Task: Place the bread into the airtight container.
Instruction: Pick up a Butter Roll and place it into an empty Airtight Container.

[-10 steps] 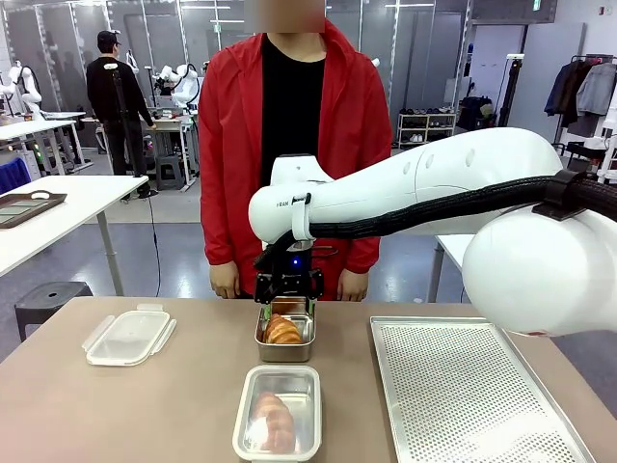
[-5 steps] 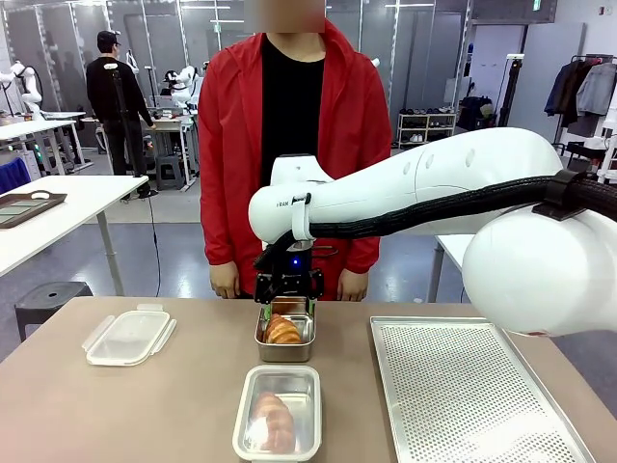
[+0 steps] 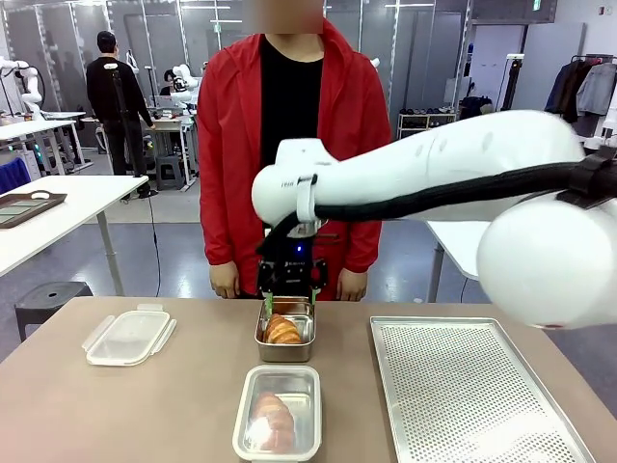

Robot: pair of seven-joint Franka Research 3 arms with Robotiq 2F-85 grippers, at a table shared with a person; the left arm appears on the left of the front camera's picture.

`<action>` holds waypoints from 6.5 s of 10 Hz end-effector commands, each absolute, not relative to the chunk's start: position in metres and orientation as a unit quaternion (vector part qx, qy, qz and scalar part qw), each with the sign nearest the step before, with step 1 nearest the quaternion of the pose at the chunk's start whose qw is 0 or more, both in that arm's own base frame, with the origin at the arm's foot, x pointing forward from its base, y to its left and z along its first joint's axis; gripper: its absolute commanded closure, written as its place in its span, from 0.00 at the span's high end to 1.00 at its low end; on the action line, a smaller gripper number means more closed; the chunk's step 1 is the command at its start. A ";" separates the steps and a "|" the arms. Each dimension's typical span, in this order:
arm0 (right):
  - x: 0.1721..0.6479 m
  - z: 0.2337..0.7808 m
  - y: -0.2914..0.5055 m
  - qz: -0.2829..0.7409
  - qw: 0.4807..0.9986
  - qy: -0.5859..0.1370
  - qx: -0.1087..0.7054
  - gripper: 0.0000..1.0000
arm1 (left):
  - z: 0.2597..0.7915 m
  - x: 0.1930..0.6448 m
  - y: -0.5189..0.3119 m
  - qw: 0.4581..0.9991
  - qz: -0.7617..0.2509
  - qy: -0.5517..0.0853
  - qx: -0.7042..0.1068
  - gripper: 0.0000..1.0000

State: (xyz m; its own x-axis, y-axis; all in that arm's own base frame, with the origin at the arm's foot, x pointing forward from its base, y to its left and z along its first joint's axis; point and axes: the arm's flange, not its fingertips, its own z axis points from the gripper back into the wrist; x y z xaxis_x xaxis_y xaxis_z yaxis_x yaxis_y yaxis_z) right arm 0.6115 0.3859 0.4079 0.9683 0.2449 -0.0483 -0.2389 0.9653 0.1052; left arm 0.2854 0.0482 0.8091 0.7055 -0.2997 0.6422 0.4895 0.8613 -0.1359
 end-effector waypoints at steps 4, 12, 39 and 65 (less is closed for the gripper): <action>0.556 0.519 0.304 0.055 0.994 0.011 0.098 1.00 | 0.810 0.284 0.048 0.910 -0.225 -0.316 -0.147 1.00; 0.373 0.702 0.126 0.070 0.981 -0.143 0.112 1.00 | 0.810 0.284 0.048 0.910 -0.225 -0.316 -0.147 1.00; 0.259 0.723 0.047 0.139 0.966 -0.201 0.081 1.00 | 0.810 0.284 0.048 0.910 -0.225 -0.316 -0.147 1.00; 0.259 0.723 0.047 0.139 0.966 -0.201 0.081 1.00 | 0.810 0.284 0.048 0.910 -0.225 -0.316 -0.147 1.00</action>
